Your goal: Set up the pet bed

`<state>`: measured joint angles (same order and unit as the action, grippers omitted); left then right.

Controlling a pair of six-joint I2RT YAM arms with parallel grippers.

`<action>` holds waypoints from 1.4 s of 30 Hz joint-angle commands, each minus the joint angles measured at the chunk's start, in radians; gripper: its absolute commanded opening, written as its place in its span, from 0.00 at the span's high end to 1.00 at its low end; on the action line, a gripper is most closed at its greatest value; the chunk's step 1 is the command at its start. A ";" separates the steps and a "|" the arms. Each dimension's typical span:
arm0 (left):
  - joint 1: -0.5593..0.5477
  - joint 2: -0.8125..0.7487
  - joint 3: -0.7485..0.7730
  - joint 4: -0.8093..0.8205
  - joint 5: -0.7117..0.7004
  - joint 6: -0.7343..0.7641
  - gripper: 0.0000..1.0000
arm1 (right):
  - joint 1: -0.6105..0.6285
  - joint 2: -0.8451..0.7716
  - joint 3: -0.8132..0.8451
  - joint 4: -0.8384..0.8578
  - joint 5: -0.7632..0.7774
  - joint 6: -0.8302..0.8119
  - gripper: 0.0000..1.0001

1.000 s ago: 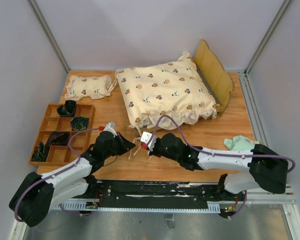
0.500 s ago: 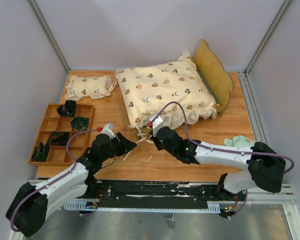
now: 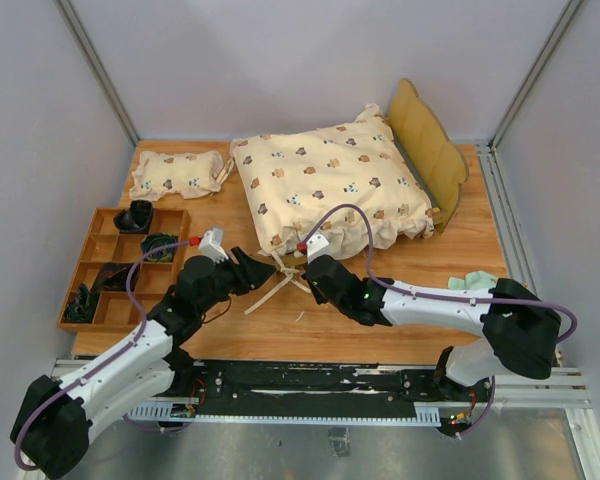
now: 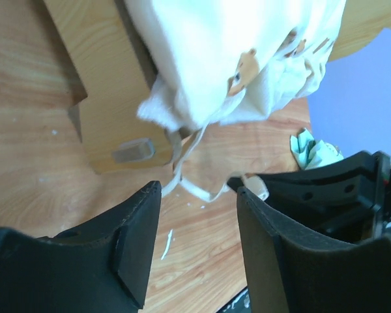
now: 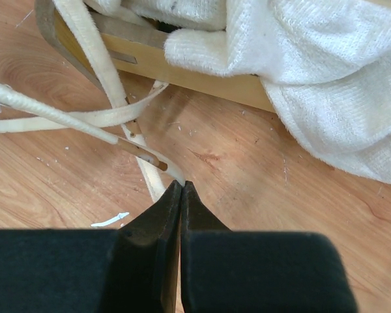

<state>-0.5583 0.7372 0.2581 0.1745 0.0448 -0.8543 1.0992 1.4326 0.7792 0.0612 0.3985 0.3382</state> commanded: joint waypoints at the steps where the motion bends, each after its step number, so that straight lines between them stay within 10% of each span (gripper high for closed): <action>1: 0.005 0.072 0.104 0.076 -0.027 0.026 0.44 | -0.012 0.015 0.043 -0.030 0.040 0.039 1.00; 13: 0.005 0.263 0.255 0.044 -0.114 -0.012 0.52 | -0.028 0.026 0.074 -0.063 0.040 0.024 1.00; 25: 0.006 0.257 0.283 0.009 -0.161 0.001 0.99 | -0.043 0.044 0.094 -0.077 0.040 -0.007 1.00; 33: 0.006 0.226 0.302 -0.003 -0.152 0.013 1.00 | -0.053 0.066 0.173 -0.196 0.187 -0.073 1.00; 37: 0.006 0.219 0.306 -0.069 -0.177 -0.015 0.63 | -0.053 0.075 0.173 -0.184 0.141 -0.049 1.00; 42: 0.005 0.190 0.295 -0.139 -0.189 -0.007 0.40 | -0.053 0.075 0.170 -0.176 0.119 -0.033 1.00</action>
<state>-0.5583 0.9577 0.5385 0.1074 -0.1066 -0.8665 1.0542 1.5005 0.9360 -0.0898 0.5201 0.2871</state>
